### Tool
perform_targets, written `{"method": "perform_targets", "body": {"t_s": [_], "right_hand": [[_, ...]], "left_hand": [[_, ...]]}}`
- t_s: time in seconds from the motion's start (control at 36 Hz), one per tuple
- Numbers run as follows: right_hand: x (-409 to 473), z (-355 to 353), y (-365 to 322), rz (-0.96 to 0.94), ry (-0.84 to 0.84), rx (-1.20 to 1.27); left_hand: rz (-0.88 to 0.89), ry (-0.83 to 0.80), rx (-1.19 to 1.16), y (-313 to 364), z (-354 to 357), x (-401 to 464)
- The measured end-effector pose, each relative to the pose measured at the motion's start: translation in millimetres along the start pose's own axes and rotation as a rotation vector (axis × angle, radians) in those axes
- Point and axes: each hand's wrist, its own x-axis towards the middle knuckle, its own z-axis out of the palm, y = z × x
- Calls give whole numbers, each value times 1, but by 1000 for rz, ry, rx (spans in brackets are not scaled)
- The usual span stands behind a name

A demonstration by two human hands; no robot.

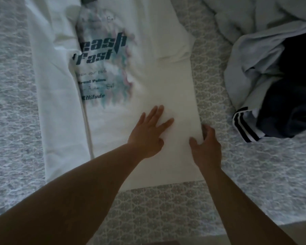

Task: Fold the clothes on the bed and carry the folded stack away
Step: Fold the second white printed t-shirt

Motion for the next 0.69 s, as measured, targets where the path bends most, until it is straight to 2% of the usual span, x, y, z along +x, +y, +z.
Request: {"method": "perform_targets", "body": {"t_s": [0.08,0.17,0.25,0.28,0.31,0.39,0.44,0.53,0.64,0.69], "right_hand": [[0,-2,-8,-70,-78,-86],[-9,2,-19,-224,-119,-189],[-25,14,-36,-356,-192,-194],[-30,19,-41,-381,-228,-213],[-33,26,-47,-403,-262,-243],[-40,43,-64,-454,-329,-333],[-43,54,-74,-487,-358,-381],[-47,64,-83,-555,-432,-439],[-44,69,-89,-684,-509,-534],[-35,67,-96,-720,-468,-578]], "left_hand": [[-59,114,-219,0,-15,6],[-324,236,-566,2,-36,13],[-547,129,-1219,-3,-61,24],[-576,72,-1385,-8,-68,27],[-579,31,-1448,-13,-73,28],[-561,91,-1265,-31,-77,27],[-536,186,-967,-44,-76,25],[-538,168,-590,-63,-73,17],[-580,58,-424,-90,-66,3],[-556,25,-446,-98,-65,0]]}}
